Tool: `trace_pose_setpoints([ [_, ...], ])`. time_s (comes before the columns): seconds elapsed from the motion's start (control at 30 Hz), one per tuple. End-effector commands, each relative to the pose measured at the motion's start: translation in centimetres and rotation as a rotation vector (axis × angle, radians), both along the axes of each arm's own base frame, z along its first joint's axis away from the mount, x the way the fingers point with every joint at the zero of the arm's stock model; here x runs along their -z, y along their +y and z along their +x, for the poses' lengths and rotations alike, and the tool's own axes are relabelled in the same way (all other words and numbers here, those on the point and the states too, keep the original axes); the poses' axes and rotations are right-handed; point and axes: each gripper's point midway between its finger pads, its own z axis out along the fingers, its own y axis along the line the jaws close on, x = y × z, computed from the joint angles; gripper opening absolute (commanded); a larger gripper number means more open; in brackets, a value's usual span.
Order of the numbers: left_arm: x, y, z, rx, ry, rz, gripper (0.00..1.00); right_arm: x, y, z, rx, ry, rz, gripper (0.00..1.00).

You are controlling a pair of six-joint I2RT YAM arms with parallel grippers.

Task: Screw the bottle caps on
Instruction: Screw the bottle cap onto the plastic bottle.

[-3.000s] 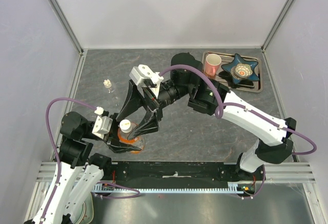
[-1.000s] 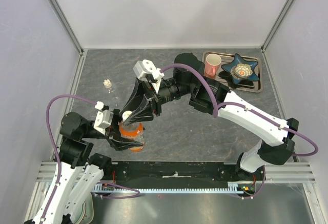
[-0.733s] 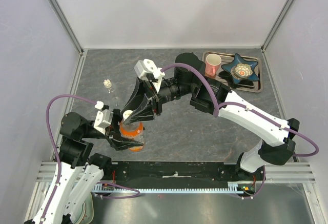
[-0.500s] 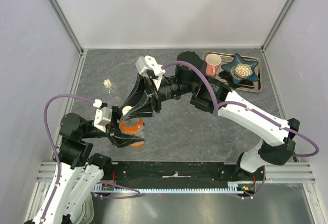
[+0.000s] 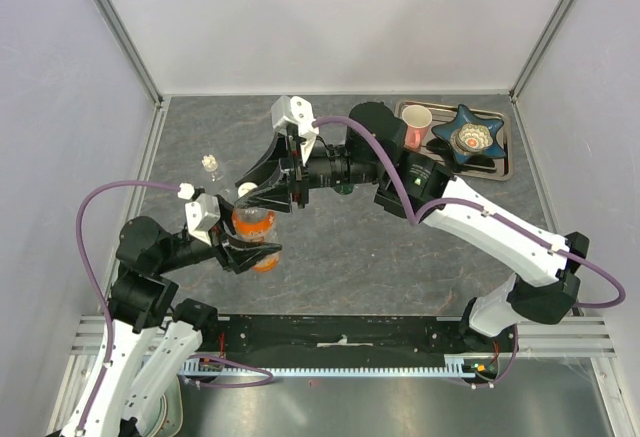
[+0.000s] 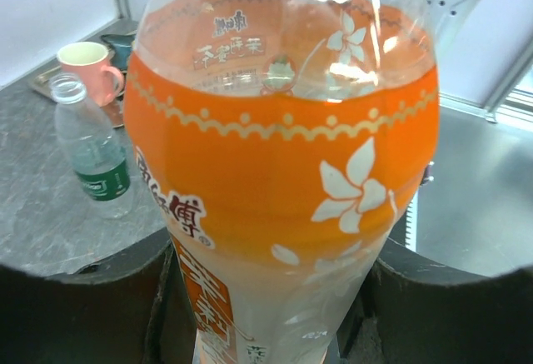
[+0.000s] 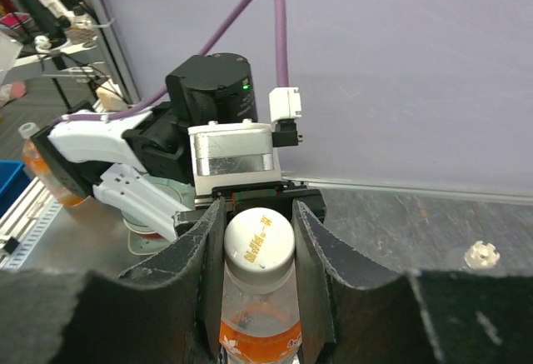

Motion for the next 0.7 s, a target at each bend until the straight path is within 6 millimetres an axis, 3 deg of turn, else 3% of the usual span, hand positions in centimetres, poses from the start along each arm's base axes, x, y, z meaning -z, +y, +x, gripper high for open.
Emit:
trace_pose_setpoints([
  [0.0, -5.5, 2.0, 2.8, -0.226, -0.173, -0.076, 0.02, 6.6, -0.5, -1.4, 0.010, 0.129, -0.242, 0.00],
  [0.1, -5.1, 2.4, 3.8, -0.276, -0.163, -0.072, 0.02, 7.8, 0.0, -0.3, 0.119, 0.133, -0.278, 0.00],
  [0.17, -4.8, 2.6, 4.3, -0.302, -0.166, -0.066, 0.02, 8.8, 0.6, -0.7, 0.160, 0.133, -0.309, 0.00],
  [0.2, -4.4, 2.7, 4.6, -0.311, -0.161, -0.061, 0.02, 9.3, 0.8, 0.3, 0.241, 0.129, -0.318, 0.00],
  [0.27, -4.1, 3.0, 5.1, -0.340, -0.162, -0.055, 0.02, 10.1, 1.4, -0.3, 0.288, 0.126, -0.337, 0.00],
  [0.4, -3.3, 3.3, 5.9, -0.372, -0.154, -0.041, 0.02, 11.4, 1.8, 2.0, 0.510, 0.141, -0.359, 0.00],
  [0.67, -1.9, 4.2, 7.4, -0.457, -0.151, -0.018, 0.02, 13.4, 3.2, 2.5, 0.724, 0.193, -0.347, 0.00],
])
